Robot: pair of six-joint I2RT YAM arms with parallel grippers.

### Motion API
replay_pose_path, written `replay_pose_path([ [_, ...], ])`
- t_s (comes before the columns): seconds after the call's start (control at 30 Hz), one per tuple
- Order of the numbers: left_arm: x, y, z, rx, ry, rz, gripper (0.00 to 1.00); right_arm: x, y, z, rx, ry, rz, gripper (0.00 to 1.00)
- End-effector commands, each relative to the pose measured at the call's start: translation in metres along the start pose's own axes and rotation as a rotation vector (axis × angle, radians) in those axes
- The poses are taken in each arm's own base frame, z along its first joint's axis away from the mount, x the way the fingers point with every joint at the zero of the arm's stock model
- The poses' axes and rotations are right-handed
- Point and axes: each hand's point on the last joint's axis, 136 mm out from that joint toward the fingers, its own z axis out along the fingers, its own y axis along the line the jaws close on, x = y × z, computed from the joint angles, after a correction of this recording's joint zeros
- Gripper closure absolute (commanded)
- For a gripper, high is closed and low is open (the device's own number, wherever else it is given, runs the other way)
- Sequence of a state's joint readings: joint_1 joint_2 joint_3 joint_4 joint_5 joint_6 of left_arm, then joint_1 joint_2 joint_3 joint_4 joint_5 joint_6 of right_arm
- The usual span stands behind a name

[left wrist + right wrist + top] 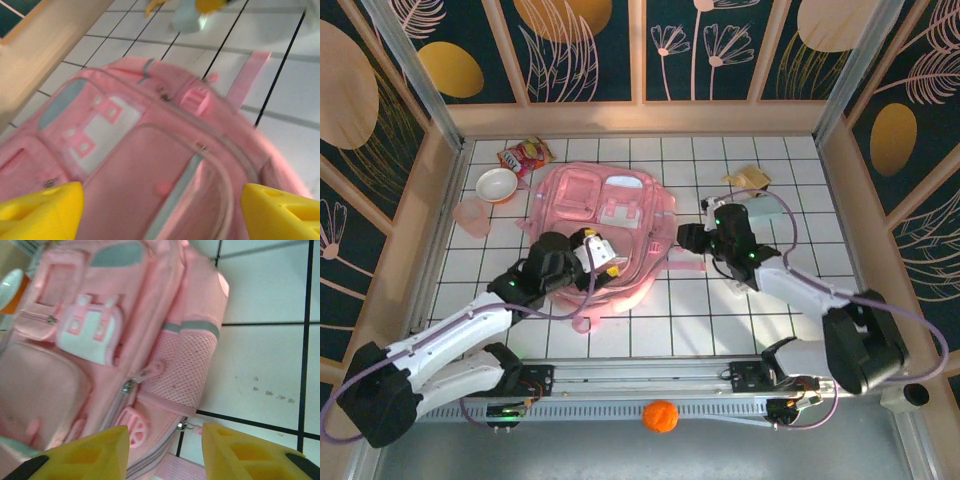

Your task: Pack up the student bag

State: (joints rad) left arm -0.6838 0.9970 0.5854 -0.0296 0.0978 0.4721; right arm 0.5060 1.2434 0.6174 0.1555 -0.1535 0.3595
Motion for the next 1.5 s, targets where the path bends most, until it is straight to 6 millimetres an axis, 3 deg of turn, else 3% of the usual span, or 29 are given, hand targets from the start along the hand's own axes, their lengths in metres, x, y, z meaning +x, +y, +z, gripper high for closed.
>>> replay_pose_path([
  [0.0, 0.018, -0.017, -0.011, 0.15, 0.129, 0.192, 0.16, -0.018, 0.01, -0.022, -0.003, -0.154, -0.142, 0.57],
  [0.23, 0.047, -0.025, 0.0, 0.261, 0.248, 0.364, 0.18, -0.016, 0.047, -0.05, -0.13, -0.263, -0.347, 0.47],
  [0.33, 0.054, -0.026, 0.012, 0.314, 0.289, 0.392, 0.19, -0.012, 0.051, -0.051, -0.148, -0.259, -0.363, 0.47],
  [0.6, 0.07, -0.009, 0.042, 0.251, 0.364, 0.455, 0.18, 0.0, 0.058, -0.045, -0.174, -0.228, -0.379, 0.47],
  [0.67, 0.069, -0.007, 0.045, 0.232, 0.355, 0.454, 0.24, 0.003, 0.06, -0.045, -0.187, -0.228, -0.384, 0.47],
  [0.7, 0.068, -0.006, 0.046, 0.22, 0.349, 0.454, 0.35, 0.004, 0.061, -0.044, -0.193, -0.228, -0.386, 0.47],
  [0.83, 0.051, -0.004, 0.042, 0.204, 0.29, 0.43, 0.94, 0.011, 0.066, -0.041, -0.203, -0.223, -0.449, 0.47],
  [0.87, 0.044, -0.003, 0.039, 0.202, 0.264, 0.416, 1.0, 0.013, 0.069, -0.041, -0.2, -0.231, -0.485, 0.47],
  [1.0, -0.003, -0.001, 0.017, 0.217, 0.069, 0.325, 1.0, 0.026, 0.096, -0.041, -0.259, -0.277, -0.697, 0.46],
  [1.1, -0.026, 0.006, 0.002, 0.192, -0.032, 0.301, 1.0, 0.024, 0.117, -0.037, -0.318, -0.309, -0.768, 0.43],
  [1.33, -0.028, 0.008, -0.006, 0.196, -0.04, 0.299, 1.0, 0.011, 0.158, -0.018, -0.438, -0.338, -0.878, 0.33],
  [1.47, -0.029, 0.004, -0.007, 0.213, -0.054, 0.297, 1.0, 0.014, 0.167, -0.014, -0.496, -0.334, -0.896, 0.31],
])
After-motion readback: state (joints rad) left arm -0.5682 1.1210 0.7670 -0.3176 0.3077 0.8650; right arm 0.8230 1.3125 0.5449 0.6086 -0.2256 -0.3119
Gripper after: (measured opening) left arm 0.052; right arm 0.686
